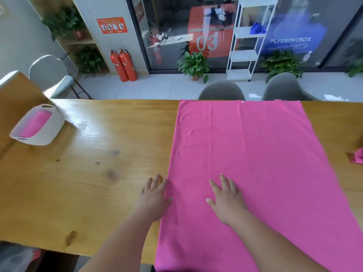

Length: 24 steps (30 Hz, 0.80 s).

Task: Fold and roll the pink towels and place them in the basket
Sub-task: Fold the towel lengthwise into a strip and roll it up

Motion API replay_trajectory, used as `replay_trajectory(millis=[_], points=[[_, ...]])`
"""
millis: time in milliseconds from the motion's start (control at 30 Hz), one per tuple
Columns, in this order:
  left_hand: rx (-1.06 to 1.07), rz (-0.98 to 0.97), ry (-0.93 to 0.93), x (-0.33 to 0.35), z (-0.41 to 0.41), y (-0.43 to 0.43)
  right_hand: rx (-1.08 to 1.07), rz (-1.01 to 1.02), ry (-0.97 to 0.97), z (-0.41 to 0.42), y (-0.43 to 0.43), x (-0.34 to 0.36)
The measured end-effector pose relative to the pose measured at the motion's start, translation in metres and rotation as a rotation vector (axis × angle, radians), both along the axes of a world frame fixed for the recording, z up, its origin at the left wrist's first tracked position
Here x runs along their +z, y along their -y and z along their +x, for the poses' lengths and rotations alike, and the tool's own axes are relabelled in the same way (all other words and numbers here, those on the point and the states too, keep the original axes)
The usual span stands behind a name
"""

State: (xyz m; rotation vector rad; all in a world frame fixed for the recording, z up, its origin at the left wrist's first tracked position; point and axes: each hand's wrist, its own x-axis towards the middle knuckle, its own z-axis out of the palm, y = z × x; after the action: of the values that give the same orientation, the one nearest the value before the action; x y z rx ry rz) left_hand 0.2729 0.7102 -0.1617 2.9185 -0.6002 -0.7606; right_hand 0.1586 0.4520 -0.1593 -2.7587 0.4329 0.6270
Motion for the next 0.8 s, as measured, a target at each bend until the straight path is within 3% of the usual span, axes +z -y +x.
replay_trajectory(millis=[400, 800], points=[[-0.232, -0.103, -0.029, -0.001, 0.113, -0.046, -0.324, 0.074, 0.023, 0.056, -0.143, 0.01], [-0.376, -0.256, -0.096, -0.003, 0.155, -0.048, -0.343, -0.07, -0.011, 0.065, -0.219, 0.007]])
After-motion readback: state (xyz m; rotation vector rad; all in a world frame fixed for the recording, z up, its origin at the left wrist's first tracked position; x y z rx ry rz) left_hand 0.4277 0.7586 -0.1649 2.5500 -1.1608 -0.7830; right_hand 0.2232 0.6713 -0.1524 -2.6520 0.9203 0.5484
